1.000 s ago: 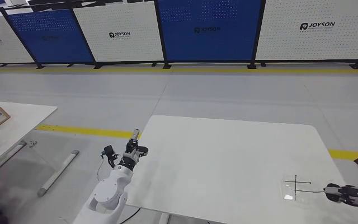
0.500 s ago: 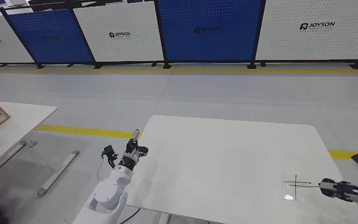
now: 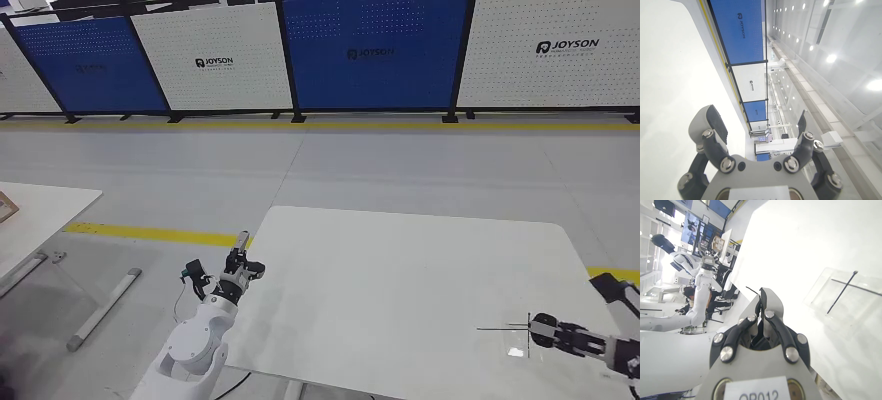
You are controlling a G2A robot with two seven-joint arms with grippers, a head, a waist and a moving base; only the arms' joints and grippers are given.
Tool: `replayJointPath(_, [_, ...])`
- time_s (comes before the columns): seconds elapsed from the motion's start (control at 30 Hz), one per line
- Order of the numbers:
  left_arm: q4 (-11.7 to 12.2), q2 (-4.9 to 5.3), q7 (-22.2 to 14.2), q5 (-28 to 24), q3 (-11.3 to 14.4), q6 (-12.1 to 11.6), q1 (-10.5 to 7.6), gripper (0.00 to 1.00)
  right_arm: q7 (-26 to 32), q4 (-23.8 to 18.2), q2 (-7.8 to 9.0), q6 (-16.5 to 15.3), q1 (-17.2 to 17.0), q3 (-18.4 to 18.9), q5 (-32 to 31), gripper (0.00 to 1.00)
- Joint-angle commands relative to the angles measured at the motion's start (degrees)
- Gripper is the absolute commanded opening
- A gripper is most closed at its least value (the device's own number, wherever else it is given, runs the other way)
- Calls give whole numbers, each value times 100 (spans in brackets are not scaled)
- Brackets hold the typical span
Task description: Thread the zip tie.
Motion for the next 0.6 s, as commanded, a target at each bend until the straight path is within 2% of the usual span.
replayJointPath(0.0, [0, 0, 0, 0, 0, 0, 0, 100, -8, -2, 1, 4, 2, 12, 0, 0])
replayJointPath(0.3, [0, 0, 0, 0, 0, 0, 0, 100, -8, -2, 1, 4, 2, 12, 0, 0])
replayJointPath(0.33, [0, 0, 0, 0, 0, 0, 0, 100, -136, -28, -11, -57, -12, 0, 24, 0])
replayJointPath(0.43, [0, 0, 0, 0, 0, 0, 0, 100, -235, 101, -55, -646, -88, -15, 480, 0])
replayJointPath(0.47, [0, 0, 0, 0, 0, 0, 0, 100, -305, 113, -74, -736, -126, -41, 532, 0])
replayJointPath(0.57, [0, 0, 0, 0, 0, 0, 0, 100, -565, -62, -137, -736, -193, -108, 602, 0])
